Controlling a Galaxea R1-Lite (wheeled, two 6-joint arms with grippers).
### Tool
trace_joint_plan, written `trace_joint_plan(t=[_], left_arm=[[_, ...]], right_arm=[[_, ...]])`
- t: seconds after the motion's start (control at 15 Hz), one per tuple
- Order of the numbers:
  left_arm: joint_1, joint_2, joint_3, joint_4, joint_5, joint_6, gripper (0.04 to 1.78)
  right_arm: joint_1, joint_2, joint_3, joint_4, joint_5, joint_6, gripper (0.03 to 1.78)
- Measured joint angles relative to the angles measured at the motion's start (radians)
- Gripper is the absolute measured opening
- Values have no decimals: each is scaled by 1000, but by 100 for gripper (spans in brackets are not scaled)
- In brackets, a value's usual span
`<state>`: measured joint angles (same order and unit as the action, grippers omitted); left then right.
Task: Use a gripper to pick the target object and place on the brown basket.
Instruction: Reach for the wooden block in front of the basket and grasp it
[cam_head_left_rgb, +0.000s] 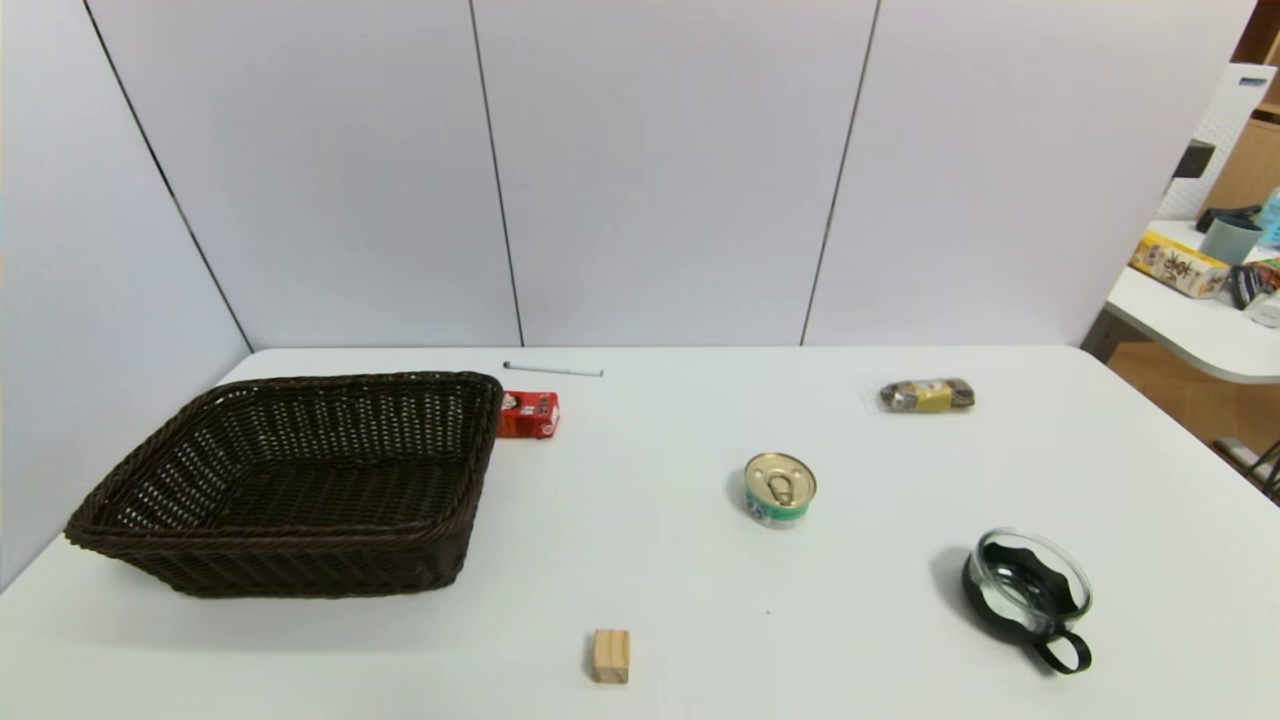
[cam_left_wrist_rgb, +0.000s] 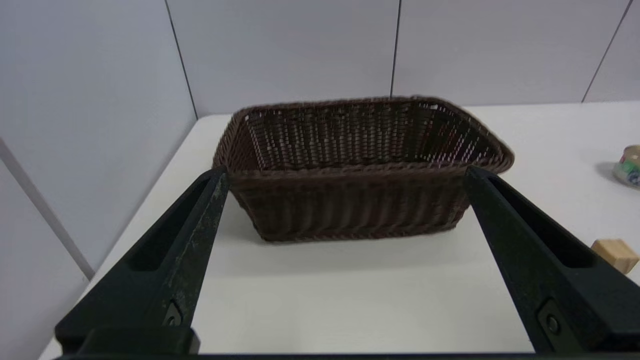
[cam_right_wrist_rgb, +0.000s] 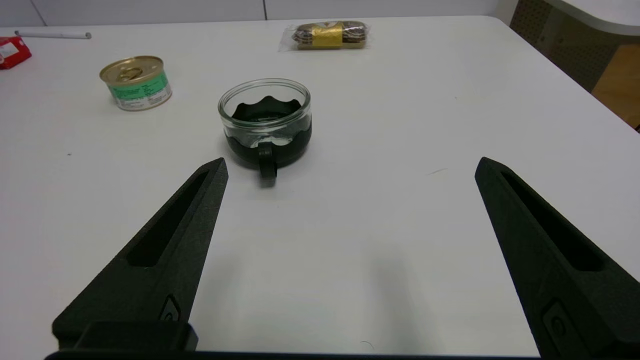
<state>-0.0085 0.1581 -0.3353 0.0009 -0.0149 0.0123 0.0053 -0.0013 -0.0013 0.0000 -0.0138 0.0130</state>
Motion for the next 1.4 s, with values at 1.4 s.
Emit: trace_joint_plan(t=[1.4], left_arm=[[-435, 852, -659, 269, -355, 434, 169]], right_arm=[[0, 0, 0, 0, 0, 1, 171]])
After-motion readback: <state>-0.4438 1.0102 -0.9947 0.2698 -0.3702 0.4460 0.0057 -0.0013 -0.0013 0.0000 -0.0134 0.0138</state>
